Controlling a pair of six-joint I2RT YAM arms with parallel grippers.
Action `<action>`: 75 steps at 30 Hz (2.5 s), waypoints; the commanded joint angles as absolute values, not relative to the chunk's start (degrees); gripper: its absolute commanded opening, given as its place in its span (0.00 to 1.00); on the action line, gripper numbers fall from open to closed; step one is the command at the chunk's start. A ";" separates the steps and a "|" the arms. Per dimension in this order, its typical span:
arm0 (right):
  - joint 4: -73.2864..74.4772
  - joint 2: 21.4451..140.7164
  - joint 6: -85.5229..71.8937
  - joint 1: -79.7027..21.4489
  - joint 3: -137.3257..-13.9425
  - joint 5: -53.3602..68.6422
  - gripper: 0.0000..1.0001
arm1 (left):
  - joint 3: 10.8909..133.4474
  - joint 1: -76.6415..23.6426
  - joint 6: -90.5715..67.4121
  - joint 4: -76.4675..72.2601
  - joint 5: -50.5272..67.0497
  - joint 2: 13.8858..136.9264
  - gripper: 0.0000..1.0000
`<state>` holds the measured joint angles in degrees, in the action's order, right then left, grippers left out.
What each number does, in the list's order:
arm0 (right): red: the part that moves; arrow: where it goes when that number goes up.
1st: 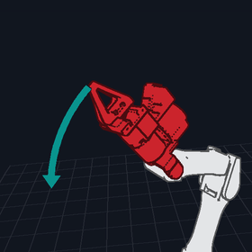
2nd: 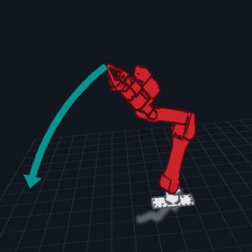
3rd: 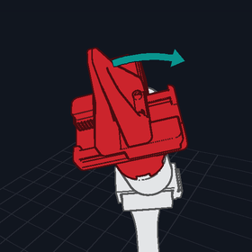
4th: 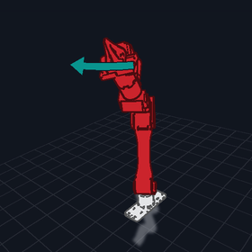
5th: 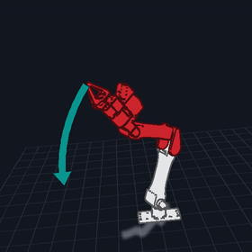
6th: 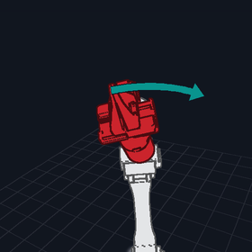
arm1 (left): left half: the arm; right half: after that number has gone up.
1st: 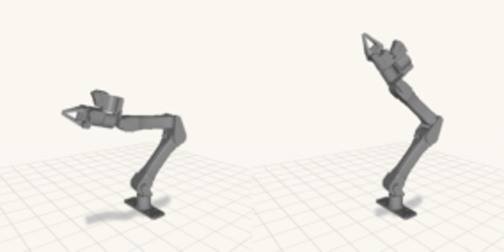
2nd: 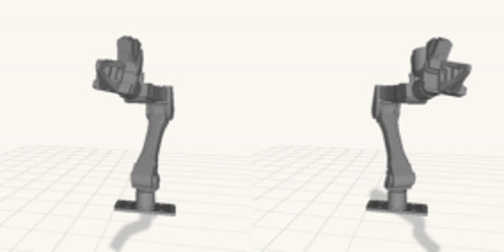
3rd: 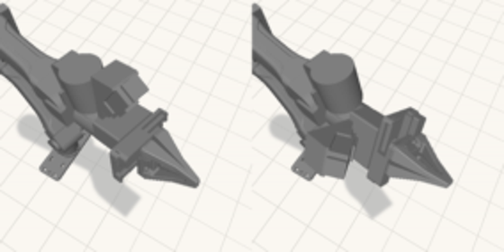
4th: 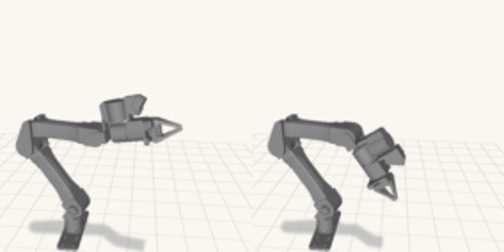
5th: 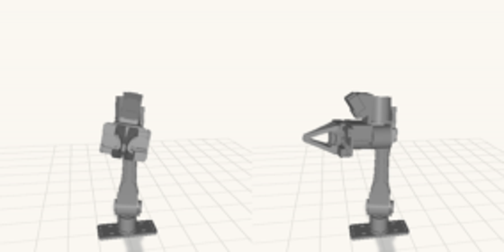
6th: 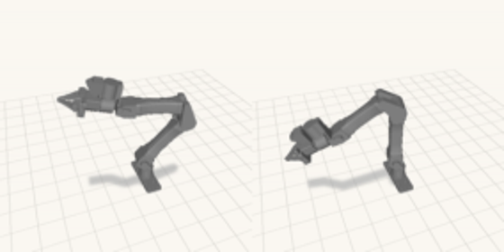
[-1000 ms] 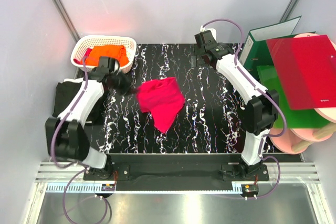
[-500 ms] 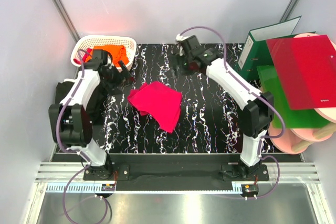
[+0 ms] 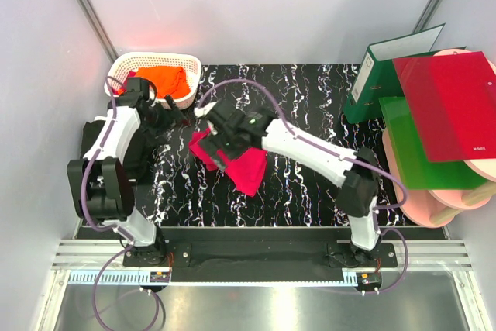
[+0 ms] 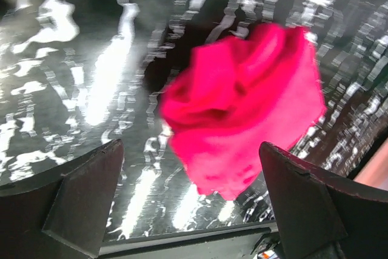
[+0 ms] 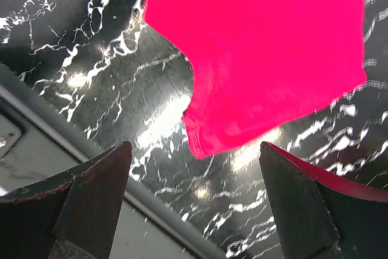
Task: Fold and stack the t-shirts
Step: Flatten out the tshirt
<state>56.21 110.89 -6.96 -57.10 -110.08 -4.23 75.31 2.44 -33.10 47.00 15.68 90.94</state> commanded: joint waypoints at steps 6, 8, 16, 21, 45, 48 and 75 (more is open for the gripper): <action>55.29 121.02 -0.53 -65.83 -116.81 -19.68 0.96 | 79.53 17.56 -32.18 46.76 16.78 94.30 0.99; 54.41 122.95 -0.27 -66.09 -116.89 -20.91 0.97 | 82.42 19.41 -31.38 46.93 17.93 94.74 0.99; 51.86 129.28 -1.75 -66.01 -121.72 -27.67 0.99 | 84.82 23.82 -32.26 47.02 21.62 96.50 0.99; 51.77 133.06 -5.97 -64.69 -124.80 -31.73 0.71 | 82.80 23.82 -31.90 46.93 22.76 95.54 0.99; 53.44 122.96 -3.16 -64.69 -126.30 -16.00 0.84 | 80.86 23.82 -31.11 46.06 26.37 97.20 0.99; 53.61 125.15 -3.51 -65.30 -128.66 -12.67 0.85 | 80.86 23.82 -31.20 45.97 26.54 98.26 0.99; 53.88 136.68 -12.22 -61.26 -134.30 -20.64 0.00 | 82.00 23.03 -30.67 45.97 27.86 100.46 0.99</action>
<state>54.22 139.70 -10.76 -61.54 -131.85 -13.17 80.01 23.27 -31.46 47.46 25.78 100.62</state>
